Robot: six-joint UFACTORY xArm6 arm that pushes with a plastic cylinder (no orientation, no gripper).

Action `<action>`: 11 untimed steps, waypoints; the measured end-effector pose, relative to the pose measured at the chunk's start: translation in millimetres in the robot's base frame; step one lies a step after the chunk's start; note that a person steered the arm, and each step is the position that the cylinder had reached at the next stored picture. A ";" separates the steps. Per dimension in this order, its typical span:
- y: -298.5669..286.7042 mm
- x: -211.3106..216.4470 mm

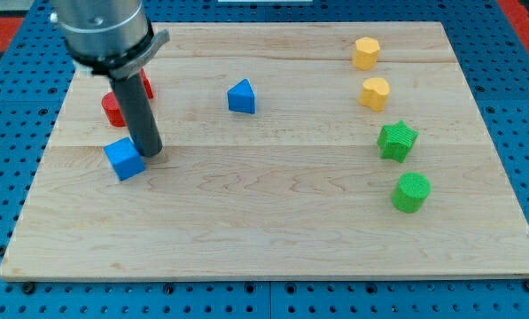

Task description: Push the cube to the bottom of the red circle

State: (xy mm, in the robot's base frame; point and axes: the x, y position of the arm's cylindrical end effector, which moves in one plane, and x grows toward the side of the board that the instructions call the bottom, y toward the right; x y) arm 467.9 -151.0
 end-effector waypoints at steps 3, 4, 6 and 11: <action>-34.5 28.7; -42.7 -0.8; -109.4 3.4; -2.2 -16.8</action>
